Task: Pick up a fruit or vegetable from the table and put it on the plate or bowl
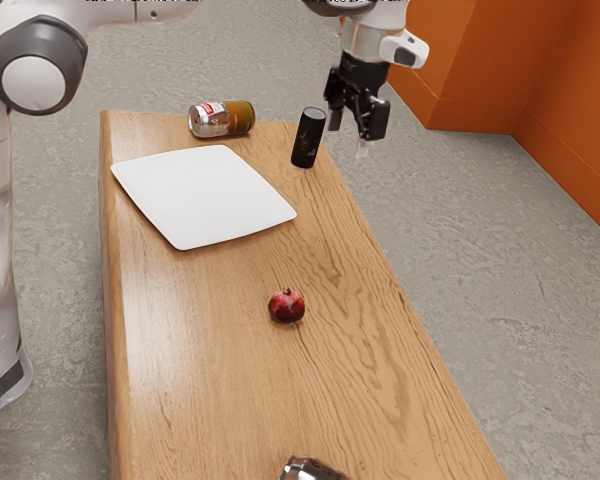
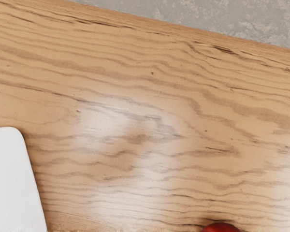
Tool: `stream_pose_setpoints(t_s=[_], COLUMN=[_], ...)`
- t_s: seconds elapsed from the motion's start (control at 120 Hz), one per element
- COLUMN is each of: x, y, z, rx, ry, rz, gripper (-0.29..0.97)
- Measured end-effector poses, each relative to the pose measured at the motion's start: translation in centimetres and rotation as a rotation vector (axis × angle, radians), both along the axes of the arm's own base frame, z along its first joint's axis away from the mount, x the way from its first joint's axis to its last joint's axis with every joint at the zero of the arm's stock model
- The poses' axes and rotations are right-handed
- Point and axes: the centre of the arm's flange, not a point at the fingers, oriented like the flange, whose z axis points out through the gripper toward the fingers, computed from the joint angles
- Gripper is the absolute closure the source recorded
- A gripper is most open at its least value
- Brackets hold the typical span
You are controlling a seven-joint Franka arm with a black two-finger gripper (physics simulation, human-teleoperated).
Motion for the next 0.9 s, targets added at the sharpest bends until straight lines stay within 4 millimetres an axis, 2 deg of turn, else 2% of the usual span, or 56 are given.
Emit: stream_pose_setpoints(t_s=[0.075, 0.175, 0.258, 0.333, 0.433, 0.525, 0.733, 0.817, 0.9], x=[0.3, 0.0, 0.1, 0.6, 0.9, 1.4, 5.9, 7.2, 8.0], y=[0.0, 0.0, 0.0, 0.0, -0.1, 0.1, 0.7, -0.1, -2.4], z=[-0.5, 0.5, 0.4, -1.0, -5.2, -7.5, -13.4, -14.6, -15.1], rx=[-0.011, -0.006, 0.009, 0.015, 0.014, 0.000, -0.018, -0.030, -0.037], ry=[0.012, 0.001, 0.007, 0.035, 0.103, 0.094, 0.013, -0.030, -0.068], rz=[0.004, -0.003, -0.076, -0.164, -0.287, -0.379, -0.502, -0.546, -0.609], gripper=[0.00, 0.00, 0.00, 0.01, 0.01, 0.01, 0.01, 0.01, 0.01])
